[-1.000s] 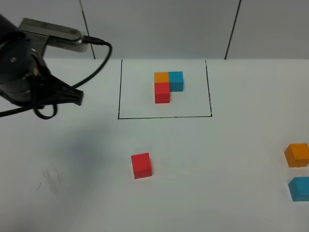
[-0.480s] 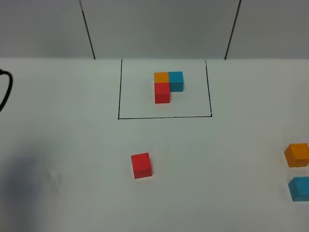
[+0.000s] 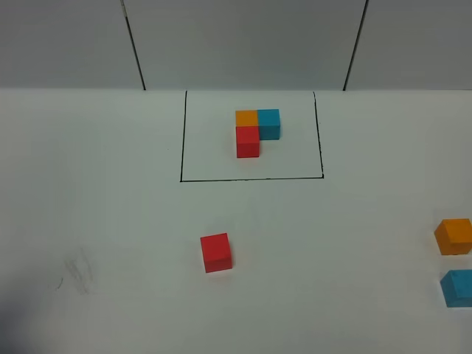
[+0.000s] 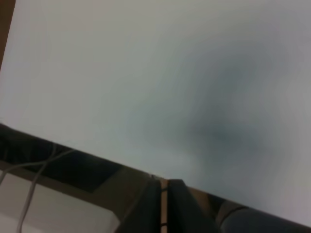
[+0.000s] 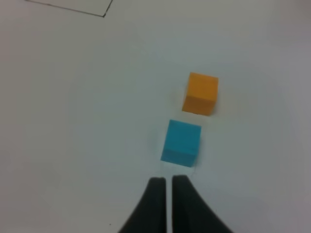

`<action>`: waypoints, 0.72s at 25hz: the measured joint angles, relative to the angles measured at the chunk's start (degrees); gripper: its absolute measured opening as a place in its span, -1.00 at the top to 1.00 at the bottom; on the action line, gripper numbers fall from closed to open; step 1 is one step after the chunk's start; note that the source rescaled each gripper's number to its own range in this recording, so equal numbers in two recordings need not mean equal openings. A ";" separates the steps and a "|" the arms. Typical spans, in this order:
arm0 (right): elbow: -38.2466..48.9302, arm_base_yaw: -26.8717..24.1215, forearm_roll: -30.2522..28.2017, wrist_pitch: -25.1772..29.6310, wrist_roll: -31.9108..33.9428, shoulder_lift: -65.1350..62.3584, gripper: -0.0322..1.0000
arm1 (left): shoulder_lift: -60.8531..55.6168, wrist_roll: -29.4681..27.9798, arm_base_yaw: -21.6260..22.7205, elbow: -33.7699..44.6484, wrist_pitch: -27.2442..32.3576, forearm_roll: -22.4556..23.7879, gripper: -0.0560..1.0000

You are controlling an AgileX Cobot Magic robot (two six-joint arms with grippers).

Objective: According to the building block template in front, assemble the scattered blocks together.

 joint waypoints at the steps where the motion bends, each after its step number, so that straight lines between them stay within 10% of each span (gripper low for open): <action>1: 0.00 0.00 0.00 0.00 0.00 0.00 0.93 | -1.35 0.08 0.13 0.86 0.67 -0.70 0.89; 18: 0.00 0.00 0.00 0.00 0.00 0.00 0.93 | -24.18 4.73 0.24 5.33 2.54 -10.79 0.89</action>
